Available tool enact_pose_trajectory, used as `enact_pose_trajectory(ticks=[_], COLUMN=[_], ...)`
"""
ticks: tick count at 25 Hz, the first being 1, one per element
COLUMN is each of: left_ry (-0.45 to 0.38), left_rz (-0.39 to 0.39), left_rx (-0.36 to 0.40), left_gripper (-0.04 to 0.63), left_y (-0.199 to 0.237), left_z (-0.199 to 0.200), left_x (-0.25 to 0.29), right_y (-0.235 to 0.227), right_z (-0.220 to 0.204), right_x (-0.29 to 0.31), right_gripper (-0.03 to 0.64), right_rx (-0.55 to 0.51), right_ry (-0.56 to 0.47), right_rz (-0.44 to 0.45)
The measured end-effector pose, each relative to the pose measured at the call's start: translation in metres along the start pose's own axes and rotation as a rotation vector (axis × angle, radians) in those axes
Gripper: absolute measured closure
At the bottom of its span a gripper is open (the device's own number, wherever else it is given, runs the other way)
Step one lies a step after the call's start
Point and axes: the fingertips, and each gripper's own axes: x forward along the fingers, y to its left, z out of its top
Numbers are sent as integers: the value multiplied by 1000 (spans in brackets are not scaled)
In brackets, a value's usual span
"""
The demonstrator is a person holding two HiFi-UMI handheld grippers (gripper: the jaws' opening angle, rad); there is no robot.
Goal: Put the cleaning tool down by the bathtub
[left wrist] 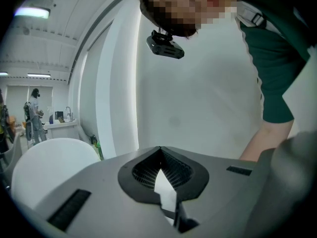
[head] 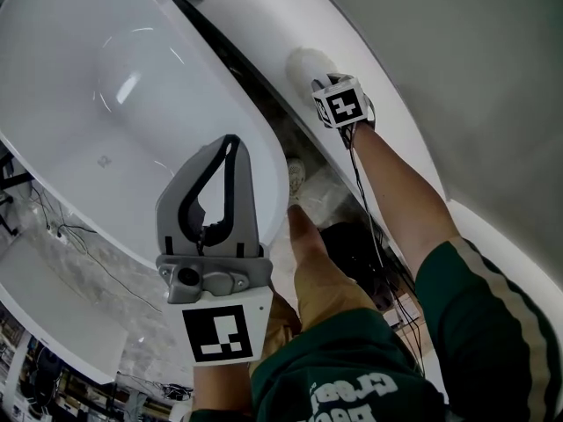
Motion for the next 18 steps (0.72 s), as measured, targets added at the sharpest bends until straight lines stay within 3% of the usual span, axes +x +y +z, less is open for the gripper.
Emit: enact_pose_trajectory(ticks=[15,16,17,18], left_ry=[18,23,30,37], left_rz=[32,35,37,41], left_rx=[-15,-12,-6,-2], left_gripper=[588,588,588,588], left_y=[-4,-4,-3,-1], left_z=[-16,-17,-18,-19], left_x=[-10,-13,-15,-17], right_y=[4,4,3,3], right_z=[-2,-2,0,1], right_x=[0,-4,-7,-10], right_gripper=[516,376,322,322], right_rx=[-27,-22,-15,-7], right_ry=[-140,-160,-184,-208], right_rz=[32,33,29,26])
